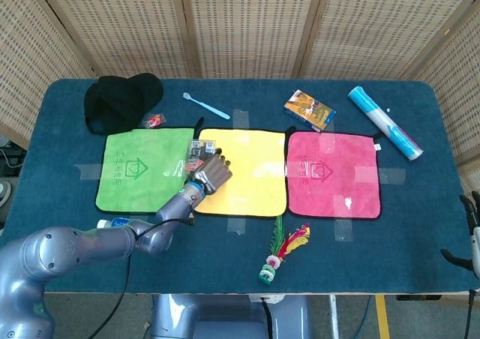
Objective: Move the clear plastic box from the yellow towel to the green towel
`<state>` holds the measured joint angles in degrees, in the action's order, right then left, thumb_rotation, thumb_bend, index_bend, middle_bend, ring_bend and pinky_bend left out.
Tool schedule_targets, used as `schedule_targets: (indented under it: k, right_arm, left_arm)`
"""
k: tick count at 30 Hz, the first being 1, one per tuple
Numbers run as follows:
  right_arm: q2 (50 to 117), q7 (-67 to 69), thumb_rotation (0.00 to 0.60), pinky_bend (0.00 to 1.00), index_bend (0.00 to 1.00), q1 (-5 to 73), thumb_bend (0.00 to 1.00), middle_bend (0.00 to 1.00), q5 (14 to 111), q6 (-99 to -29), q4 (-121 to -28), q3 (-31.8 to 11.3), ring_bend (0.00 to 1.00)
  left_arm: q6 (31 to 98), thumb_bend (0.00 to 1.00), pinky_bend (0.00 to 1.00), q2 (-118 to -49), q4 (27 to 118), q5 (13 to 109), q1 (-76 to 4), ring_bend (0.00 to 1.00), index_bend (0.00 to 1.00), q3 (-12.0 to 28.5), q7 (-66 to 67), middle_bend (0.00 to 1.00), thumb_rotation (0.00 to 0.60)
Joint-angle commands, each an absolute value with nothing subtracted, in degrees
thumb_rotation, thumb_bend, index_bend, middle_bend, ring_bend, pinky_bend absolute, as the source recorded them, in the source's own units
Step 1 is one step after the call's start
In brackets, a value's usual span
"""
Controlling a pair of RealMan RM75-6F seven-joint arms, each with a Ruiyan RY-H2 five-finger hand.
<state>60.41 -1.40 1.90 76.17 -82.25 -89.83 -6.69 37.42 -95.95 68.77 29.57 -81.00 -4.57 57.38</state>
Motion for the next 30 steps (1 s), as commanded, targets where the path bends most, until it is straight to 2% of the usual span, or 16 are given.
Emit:
schedule_targets:
  k: [1,30]
  right_arm:
    - [60.40,-1.44,0.600,0.00,0.00,1.90,0.00,0.00,76.16,-82.26,-89.88,-6.69,0.00]
    - [60.05,-1.03,0.600,0.00,0.00,2.16,0.00,0.00,75.65,-81.02,-90.33,-6.44,0.00]
  left_arm:
    - [38.32,1.00,0.16,-95.43,69.91,27.39,-81.94,0.27,0.52,-6.12,59.05,0.27,0.600]
    - [42.37,1.00,0.17,-91.96,73.82,19.62,-84.31,0.28,0.53,-12.61,65.79,0.28,0.600]
